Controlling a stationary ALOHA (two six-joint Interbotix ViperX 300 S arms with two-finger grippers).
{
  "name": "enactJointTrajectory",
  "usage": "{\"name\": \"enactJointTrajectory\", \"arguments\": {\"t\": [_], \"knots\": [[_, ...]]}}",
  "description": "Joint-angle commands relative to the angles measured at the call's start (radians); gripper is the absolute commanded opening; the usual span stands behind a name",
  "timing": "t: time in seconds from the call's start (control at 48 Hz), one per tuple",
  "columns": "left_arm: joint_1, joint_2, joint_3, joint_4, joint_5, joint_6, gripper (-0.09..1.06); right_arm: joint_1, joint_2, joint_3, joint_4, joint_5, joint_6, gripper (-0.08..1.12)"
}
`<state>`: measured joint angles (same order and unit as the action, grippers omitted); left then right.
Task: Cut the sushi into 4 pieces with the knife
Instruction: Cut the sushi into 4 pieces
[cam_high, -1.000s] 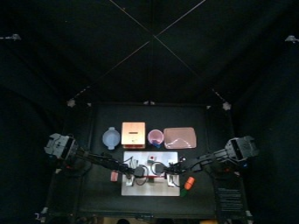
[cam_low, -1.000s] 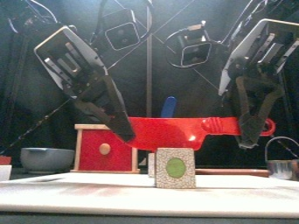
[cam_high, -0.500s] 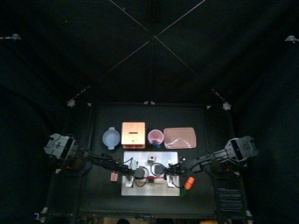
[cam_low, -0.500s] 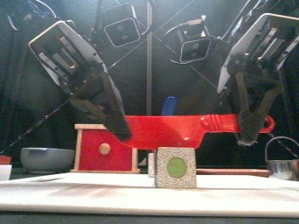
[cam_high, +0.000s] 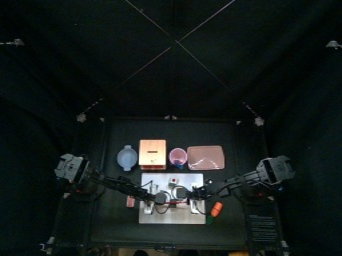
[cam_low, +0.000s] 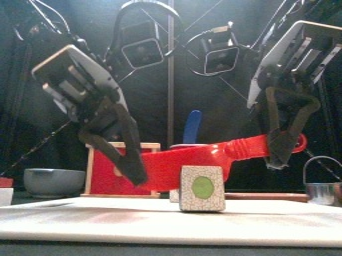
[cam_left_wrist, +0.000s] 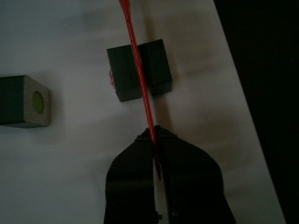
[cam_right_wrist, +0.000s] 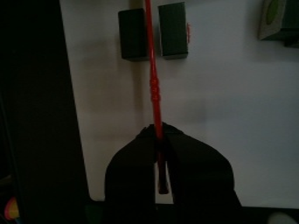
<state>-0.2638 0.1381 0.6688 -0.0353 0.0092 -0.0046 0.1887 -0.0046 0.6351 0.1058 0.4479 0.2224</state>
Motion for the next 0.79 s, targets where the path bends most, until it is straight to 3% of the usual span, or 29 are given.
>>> {"name": "enactJointTrajectory", "arguments": {"t": [0.021, 0.375, 0.604, 0.792], "knots": [[-0.005, -0.006, -0.012, 0.003, -0.006, 0.008, 0.28, -0.015, -0.005, -0.014, -0.002, -0.017, 0.002, 0.19], [-0.002, 0.097, -0.014, 0.003, -0.012, 0.006, 0.28, -0.011, 0.083, 0.015, 0.028, -0.041, 0.002, 0.19], [0.002, 0.100, -0.017, 0.005, -0.011, 0.006, 0.28, -0.015, 0.081, 0.017, 0.021, -0.041, 0.003, 0.19], [0.026, 0.098, -0.012, 0.009, -0.006, 0.011, 0.28, -0.026, 0.077, 0.021, 0.006, -0.035, 0.002, 0.19]]}}
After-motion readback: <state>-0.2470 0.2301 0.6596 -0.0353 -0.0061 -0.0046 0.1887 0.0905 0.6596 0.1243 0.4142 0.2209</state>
